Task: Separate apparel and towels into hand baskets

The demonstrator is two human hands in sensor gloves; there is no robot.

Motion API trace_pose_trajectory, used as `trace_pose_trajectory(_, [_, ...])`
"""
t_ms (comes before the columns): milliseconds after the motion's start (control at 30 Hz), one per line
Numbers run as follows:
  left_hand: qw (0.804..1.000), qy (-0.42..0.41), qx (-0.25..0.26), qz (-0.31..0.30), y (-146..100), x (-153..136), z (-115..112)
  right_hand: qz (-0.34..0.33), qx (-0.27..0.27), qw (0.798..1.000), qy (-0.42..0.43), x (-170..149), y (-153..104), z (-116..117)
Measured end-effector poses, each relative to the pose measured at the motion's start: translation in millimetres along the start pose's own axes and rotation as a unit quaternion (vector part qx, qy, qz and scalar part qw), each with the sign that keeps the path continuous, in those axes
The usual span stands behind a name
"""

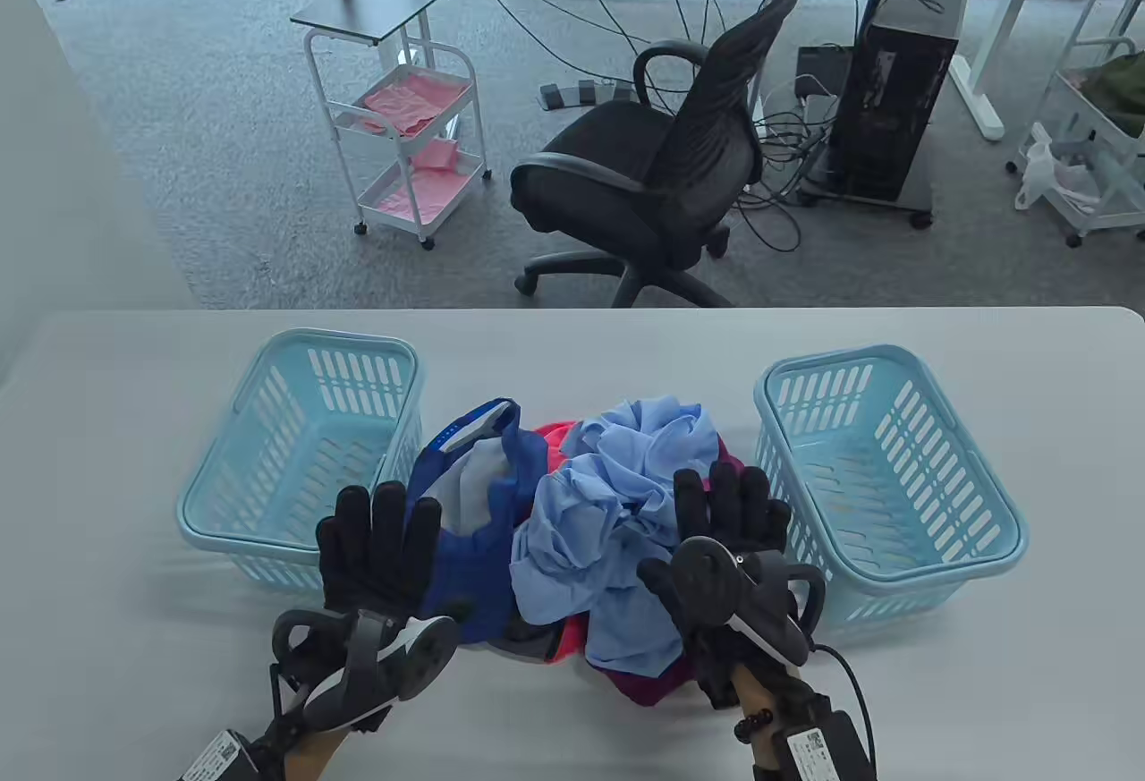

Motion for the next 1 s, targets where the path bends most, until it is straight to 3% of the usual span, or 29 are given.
trace_pose_trajectory(1000, [1.000, -0.011, 0.008, -0.003, -3.8, 4.6, 1.8, 0.006, -0.014, 1.000, 0.017, -2.9, -1.3, -6.4])
Point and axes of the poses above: the tracker on the back of each hand, its own x axis roughly to the thumb side, its own y axis roughly from the wrist to the fingertips, z = x × y, the point moved 2 cm from there along y, roughly from the wrist to the fingertips, and after that the axes turned 7 degrees about z, right-handed, at the moved point
